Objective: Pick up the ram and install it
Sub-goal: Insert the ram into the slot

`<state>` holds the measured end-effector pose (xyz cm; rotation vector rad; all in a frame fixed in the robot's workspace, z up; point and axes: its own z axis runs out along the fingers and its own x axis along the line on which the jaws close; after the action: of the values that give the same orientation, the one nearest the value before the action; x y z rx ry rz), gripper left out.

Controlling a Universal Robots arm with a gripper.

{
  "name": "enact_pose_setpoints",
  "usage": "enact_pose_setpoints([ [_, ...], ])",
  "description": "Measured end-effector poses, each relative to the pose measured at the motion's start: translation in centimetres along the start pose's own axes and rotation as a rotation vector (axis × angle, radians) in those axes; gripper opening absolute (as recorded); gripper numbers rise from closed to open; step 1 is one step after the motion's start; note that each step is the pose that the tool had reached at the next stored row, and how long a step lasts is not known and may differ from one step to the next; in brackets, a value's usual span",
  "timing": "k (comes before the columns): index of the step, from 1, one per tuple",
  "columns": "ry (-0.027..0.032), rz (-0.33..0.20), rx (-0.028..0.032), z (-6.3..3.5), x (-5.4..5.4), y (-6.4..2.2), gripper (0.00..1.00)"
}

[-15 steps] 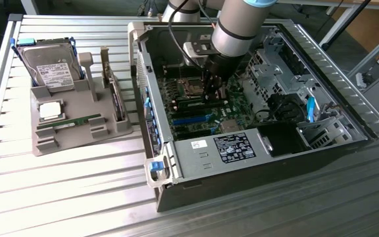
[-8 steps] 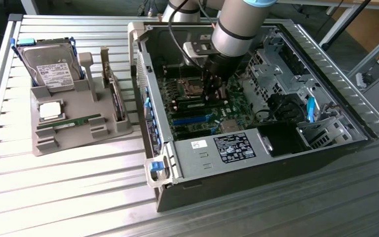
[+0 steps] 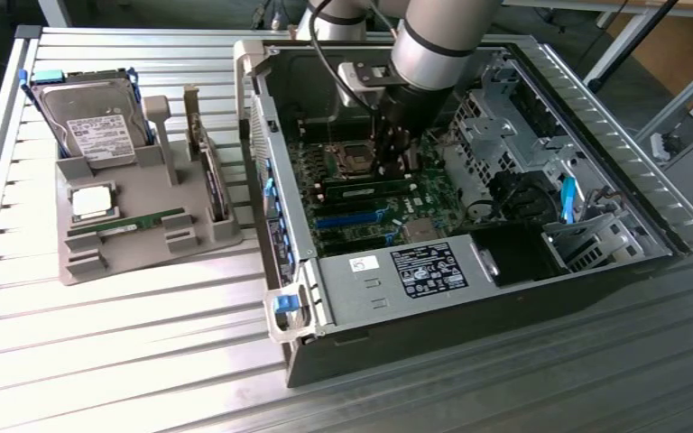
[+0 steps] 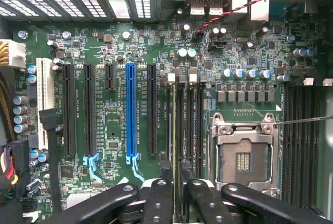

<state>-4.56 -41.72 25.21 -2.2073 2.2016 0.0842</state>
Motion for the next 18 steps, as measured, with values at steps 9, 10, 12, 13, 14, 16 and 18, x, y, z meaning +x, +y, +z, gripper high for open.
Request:
enact_pose_setpoints([
  [9, 0.0002, 0.000, -0.0003, -0.38, 0.0, -1.67, 0.09],
  [10, 0.0002, 0.000, -0.0004, -0.38, 0.0, -1.99, 0.09],
  [12, 0.0002, 0.000, -0.0004, -0.39, 0.0, -2.19, 0.09],
  [13, 0.0002, 0.000, -0.0004, -0.39, 0.0, -2.24, 0.09],
  [14, 0.0002, 0.000, -0.0004, -0.39, 0.0, -2.33, 0.09],
  [16, 0.0001, 0.000, -0.0004, -0.39, 0.0, -2.48, 0.09],
  [18, 0.0002, 0.000, -0.0004, -0.39, 0.0, -2.64, 0.09],
])
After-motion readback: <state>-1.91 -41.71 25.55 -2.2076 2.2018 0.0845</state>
